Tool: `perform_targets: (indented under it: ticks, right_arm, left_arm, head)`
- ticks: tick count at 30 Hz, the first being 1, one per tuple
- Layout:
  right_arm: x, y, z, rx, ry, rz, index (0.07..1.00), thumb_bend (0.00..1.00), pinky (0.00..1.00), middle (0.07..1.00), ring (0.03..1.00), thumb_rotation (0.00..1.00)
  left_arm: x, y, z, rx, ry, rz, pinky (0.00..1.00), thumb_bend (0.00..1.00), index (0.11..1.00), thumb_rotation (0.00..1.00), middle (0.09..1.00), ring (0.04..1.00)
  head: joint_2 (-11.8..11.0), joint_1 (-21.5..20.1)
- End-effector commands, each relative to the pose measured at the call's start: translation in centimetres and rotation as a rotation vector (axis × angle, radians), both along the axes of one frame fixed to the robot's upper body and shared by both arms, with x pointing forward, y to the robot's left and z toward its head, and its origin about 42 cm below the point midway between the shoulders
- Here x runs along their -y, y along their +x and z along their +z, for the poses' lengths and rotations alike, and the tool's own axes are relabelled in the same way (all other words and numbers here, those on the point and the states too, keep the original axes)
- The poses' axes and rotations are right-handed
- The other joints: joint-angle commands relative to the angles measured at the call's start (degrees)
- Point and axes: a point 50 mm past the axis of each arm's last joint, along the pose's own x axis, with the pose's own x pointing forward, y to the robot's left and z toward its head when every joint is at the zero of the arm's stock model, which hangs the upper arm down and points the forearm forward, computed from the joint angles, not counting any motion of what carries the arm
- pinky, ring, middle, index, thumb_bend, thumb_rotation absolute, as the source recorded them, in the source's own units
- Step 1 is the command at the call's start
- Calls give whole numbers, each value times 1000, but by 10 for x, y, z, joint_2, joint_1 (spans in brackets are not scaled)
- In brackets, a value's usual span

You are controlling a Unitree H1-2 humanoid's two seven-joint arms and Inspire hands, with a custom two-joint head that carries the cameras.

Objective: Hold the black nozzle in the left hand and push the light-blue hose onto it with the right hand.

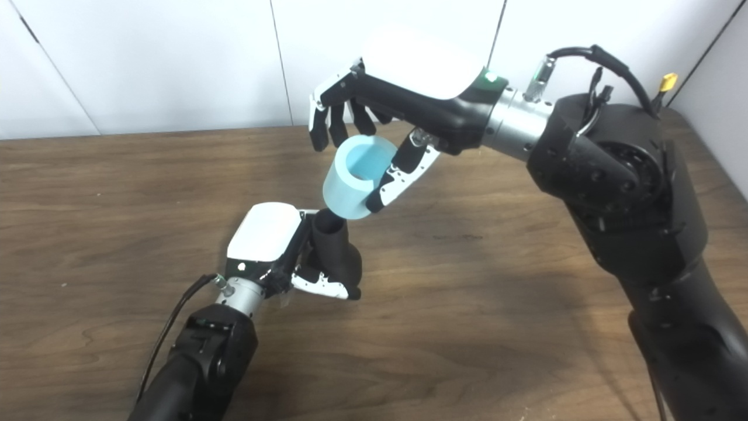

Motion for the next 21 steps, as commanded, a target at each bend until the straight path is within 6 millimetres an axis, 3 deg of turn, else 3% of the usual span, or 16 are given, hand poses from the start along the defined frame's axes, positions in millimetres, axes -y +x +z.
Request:
perform_targets:
  ticks: [1,4,5,6,11,13,16,21]
  right_arm:
    - [-3,-1,19,58,30,17,538,506,188,444,324,0]
    - [-5,0,18,61,31,20,535,506,170,439,323,0]
    - [-6,0,17,80,28,9,536,506,201,439,327,0]
    - [-7,0,17,97,21,1,535,510,325,447,344,0]
    - [-11,2,13,96,13,-2,534,513,489,447,363,0]
    - [-12,4,11,78,5,-1,535,513,427,460,363,0]
    - [-13,7,9,74,-12,9,533,514,512,467,374,0]
    - [-12,10,5,61,-16,2,527,513,334,492,368,0]
  left_arm:
    - [3,3,-2,-11,28,2,530,498,453,0,510,544]
    - [4,3,-1,-4,25,1,526,498,453,0,510,544]
    - [4,3,-1,-2,26,0,521,498,453,0,510,543]
    - [4,3,0,-1,27,0,521,498,453,0,510,544]
    - [4,3,1,-3,26,3,530,498,451,0,513,544]
    - [4,3,1,0,25,3,531,499,454,0,511,542]
    - [5,3,2,-4,25,4,532,498,452,0,513,542]
    - [5,3,4,1,24,2,530,498,452,0,512,543]
  head:
    - [1,1]
    - [2,4]
    - [2,4]
    - [2,4]
    - [3,3]
    - [4,3]
    - [5,3]
    - [7,2]
